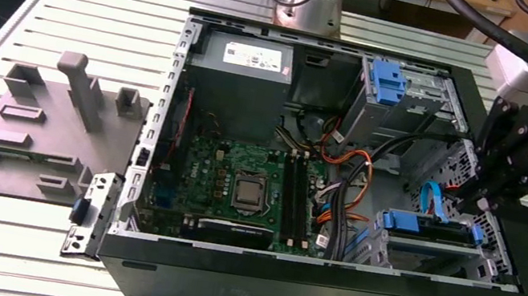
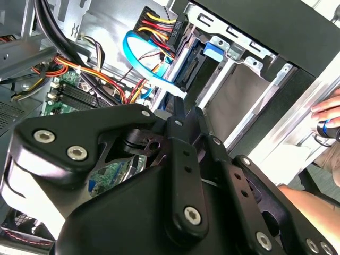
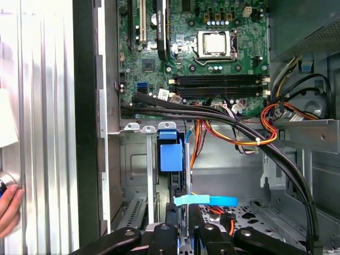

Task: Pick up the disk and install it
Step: 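Insert the second disk wire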

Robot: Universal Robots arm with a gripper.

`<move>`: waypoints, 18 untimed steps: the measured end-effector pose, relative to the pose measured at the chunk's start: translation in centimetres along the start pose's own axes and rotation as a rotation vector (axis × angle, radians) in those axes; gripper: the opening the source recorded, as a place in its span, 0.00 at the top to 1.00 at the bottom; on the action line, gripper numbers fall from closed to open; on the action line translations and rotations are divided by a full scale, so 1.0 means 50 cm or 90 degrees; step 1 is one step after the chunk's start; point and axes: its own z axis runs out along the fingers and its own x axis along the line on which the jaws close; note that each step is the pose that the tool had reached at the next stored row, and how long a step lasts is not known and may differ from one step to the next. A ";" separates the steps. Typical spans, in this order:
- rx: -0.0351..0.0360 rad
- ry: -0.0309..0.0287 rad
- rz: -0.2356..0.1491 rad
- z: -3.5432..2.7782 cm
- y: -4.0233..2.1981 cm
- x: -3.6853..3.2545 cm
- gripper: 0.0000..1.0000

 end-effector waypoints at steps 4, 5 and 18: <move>0.0000 -0.0002 0.000 -0.001 0.000 0.000 0.76; 0.0000 -0.0001 0.000 -0.001 0.000 0.000 0.76; 0.0000 -0.0001 0.000 0.007 -0.034 -0.004 0.76</move>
